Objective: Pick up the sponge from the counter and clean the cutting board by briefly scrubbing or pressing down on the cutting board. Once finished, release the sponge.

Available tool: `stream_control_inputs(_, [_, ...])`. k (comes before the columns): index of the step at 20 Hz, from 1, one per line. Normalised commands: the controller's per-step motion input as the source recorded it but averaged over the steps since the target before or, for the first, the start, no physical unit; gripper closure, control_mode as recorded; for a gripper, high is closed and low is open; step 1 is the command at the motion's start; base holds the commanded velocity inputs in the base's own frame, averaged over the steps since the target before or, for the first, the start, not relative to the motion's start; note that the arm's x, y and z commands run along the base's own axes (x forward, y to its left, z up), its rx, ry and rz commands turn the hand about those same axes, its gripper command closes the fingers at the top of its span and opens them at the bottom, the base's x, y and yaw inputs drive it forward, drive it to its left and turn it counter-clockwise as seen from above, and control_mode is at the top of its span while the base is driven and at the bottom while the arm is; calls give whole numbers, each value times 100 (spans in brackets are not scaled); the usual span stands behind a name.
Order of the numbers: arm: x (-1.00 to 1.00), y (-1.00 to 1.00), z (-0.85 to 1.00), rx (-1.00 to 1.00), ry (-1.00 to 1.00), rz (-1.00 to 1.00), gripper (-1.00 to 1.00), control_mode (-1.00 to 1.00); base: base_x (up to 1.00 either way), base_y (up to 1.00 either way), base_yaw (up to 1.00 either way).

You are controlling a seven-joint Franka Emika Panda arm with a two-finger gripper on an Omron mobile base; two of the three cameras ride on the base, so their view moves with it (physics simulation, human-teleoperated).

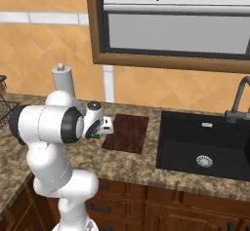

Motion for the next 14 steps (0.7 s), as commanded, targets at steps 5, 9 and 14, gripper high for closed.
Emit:
stream_control_inputs(5, [34, 23, -21, -2, 0, 2, 100, -100, 0, 0, 0])
stream_control_inputs(9, [25, 0, -23, 0, -2, 1, 100, -100, 0, 0, 0])
stream_control_inputs(14, [29, 0, -2, 0, 0, 2, 100, -100, 0, 0, 0])
